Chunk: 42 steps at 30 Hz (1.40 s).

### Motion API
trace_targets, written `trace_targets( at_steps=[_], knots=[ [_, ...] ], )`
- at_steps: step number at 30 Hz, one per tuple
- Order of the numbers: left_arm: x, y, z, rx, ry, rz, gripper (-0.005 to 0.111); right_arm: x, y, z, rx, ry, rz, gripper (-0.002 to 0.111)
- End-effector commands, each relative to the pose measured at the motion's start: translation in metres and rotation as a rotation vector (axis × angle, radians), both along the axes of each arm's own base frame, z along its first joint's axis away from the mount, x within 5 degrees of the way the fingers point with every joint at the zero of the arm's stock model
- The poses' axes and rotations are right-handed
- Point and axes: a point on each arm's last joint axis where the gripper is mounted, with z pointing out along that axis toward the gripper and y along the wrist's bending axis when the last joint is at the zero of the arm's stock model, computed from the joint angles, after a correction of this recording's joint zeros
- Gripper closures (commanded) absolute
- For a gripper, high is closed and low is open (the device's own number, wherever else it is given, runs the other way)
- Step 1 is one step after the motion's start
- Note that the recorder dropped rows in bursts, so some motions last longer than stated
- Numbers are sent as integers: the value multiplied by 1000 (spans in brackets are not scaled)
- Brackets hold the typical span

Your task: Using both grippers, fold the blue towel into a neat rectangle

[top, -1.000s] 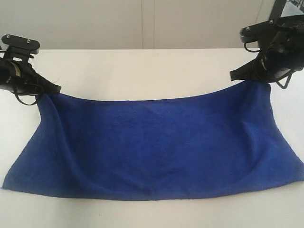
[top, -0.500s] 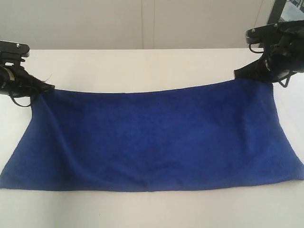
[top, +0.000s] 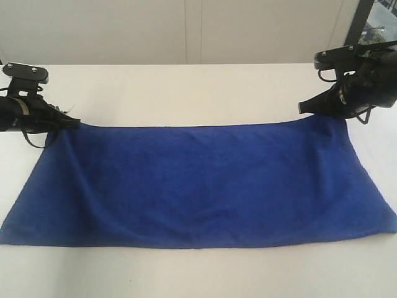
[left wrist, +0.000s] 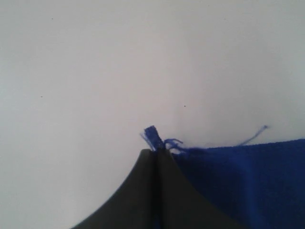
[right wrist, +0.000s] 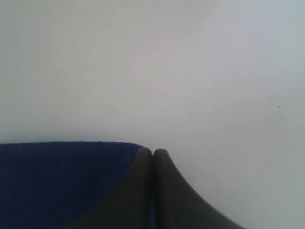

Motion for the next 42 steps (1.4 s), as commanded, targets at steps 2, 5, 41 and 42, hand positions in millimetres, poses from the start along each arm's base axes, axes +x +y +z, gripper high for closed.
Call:
trace_targets(
  at_steps=[2, 5, 41, 42],
  knots=[
    [1, 0, 2, 8, -17, -12, 107, 2, -3, -5, 1, 3, 5, 108],
    [1, 0, 2, 6, -19, -10, 102, 2, -3, -5, 1, 3, 5, 102],
    [-20, 12, 48, 137, 76, 33, 48, -26, -12, 57, 57, 4, -189, 81],
    [-21, 13, 48, 137, 86, 41, 48, -26, -12, 57, 56, 13, -191, 81]
  ],
)
